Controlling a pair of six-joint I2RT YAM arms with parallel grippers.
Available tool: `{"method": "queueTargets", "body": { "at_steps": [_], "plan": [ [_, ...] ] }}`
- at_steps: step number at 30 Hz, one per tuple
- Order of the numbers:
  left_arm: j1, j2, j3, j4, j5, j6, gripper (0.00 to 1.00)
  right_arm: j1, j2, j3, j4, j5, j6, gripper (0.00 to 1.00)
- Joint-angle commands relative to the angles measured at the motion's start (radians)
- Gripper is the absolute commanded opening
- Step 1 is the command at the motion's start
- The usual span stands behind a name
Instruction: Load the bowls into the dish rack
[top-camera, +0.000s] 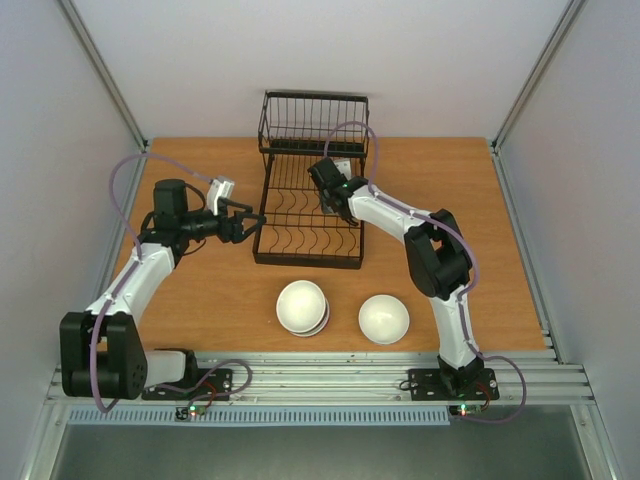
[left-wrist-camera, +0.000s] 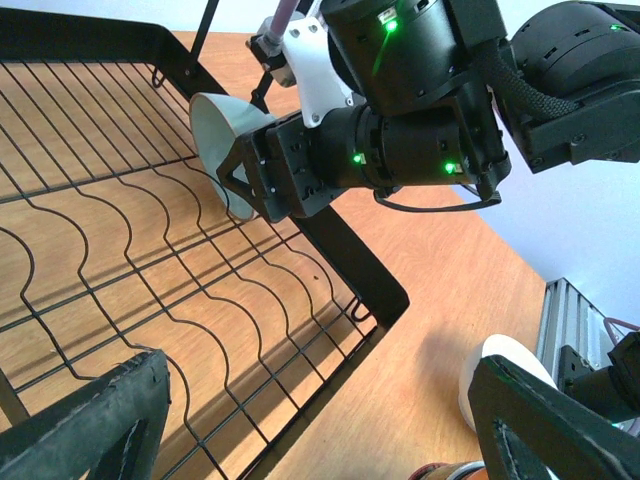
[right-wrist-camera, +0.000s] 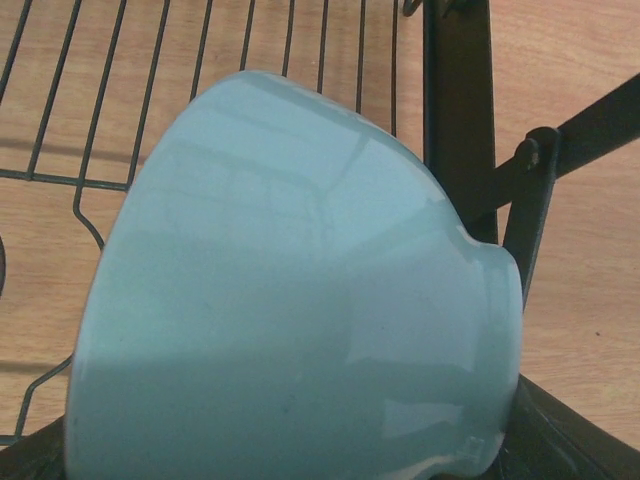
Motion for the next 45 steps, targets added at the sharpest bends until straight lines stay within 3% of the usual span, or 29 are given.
{"method": "queueTargets", "body": {
  "at_steps": [1,8,11,13,24,30,35,42,45],
  "plan": [
    [0.005,0.021,0.014,0.010,0.030,0.013,0.82,-0.025,-0.037,-0.072,-0.012,-0.083,0.073,0.27],
    [0.005,0.017,0.016,0.004,0.034,0.013,0.82,-0.025,-0.096,-0.148,0.035,-0.097,0.080,0.82],
    [0.005,0.015,0.017,0.002,0.035,0.013,0.82,-0.026,-0.134,-0.191,0.060,-0.101,0.081,0.96],
    [0.005,0.016,0.017,0.002,0.039,0.013,0.82,-0.025,-0.154,-0.213,0.065,-0.094,0.084,0.98],
    [0.005,0.014,0.020,-0.004,0.043,0.037,0.82,-0.014,-0.314,-0.334,0.130,-0.080,0.071,0.98],
    [0.005,0.029,0.028,-0.017,0.037,0.045,0.81,0.039,-0.450,-0.340,0.021,-0.098,0.053,0.97],
    [0.005,0.031,0.034,-0.028,0.035,0.046,0.80,0.110,-0.583,-0.377,-0.092,-0.226,0.061,0.83],
    [0.004,0.040,0.039,-0.030,0.039,0.042,0.79,0.287,-0.742,-0.459,-0.247,-0.314,0.101,0.47],
    [0.004,0.047,0.040,-0.030,0.038,0.041,0.79,0.380,-0.765,-0.476,-0.281,-0.311,0.142,0.44]
  ]
}}
